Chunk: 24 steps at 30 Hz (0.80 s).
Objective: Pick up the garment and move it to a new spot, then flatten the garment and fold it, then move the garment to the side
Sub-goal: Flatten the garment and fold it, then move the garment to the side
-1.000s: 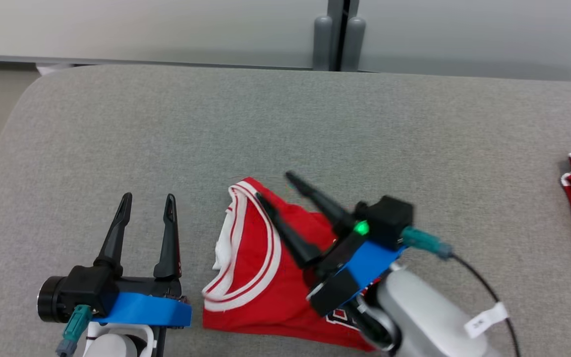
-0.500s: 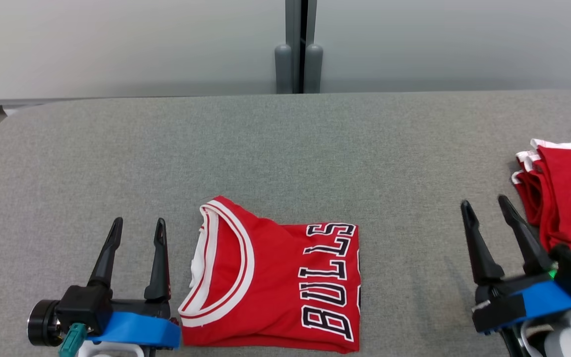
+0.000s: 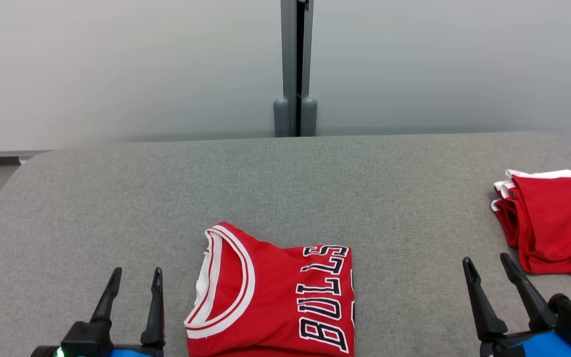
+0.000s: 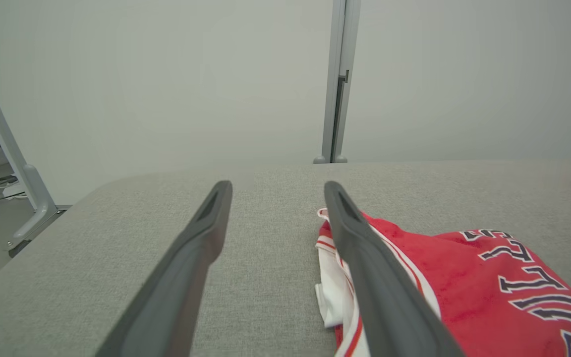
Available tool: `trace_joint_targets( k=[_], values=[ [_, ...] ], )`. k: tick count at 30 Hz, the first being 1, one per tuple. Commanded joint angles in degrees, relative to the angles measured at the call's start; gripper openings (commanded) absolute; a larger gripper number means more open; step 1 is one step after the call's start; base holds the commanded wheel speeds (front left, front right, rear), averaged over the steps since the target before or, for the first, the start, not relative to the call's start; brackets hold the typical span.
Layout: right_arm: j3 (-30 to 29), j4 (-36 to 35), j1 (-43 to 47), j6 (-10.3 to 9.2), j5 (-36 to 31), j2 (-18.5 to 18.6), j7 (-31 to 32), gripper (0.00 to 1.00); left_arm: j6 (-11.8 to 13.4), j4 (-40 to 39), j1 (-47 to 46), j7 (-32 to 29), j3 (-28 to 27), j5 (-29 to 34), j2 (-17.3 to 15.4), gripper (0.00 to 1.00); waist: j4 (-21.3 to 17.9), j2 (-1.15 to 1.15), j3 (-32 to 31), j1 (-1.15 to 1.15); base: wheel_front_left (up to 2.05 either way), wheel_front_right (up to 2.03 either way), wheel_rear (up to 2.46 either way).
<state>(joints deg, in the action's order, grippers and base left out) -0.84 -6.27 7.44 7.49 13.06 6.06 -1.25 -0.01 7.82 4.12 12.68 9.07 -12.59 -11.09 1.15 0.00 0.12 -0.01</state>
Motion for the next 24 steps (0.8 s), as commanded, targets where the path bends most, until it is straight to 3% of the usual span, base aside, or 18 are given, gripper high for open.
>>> trace_joint_targets(
  k=[1, 24],
  values=[
    [-0.7, -0.9, 1.6, 0.00, -0.4, -0.4, 0.6, 1.00, 0.3, -0.3, 1.2, -0.3, 0.1, -0.2, -0.4, 1.00, -0.2, 0.00, -0.8, 0.01, 0.00, 0.00, 0.00],
    [-3.5, -5.8, 6.7, 0.00, -2.6, -2.7, 4.3, 1.00, 1.1, -0.5, 3.9, -1.3, 0.5, -1.7, -1.6, 1.00, -0.7, 0.00, -2.4, 0.01, 0.00, 0.00, 0.00]
  ],
)
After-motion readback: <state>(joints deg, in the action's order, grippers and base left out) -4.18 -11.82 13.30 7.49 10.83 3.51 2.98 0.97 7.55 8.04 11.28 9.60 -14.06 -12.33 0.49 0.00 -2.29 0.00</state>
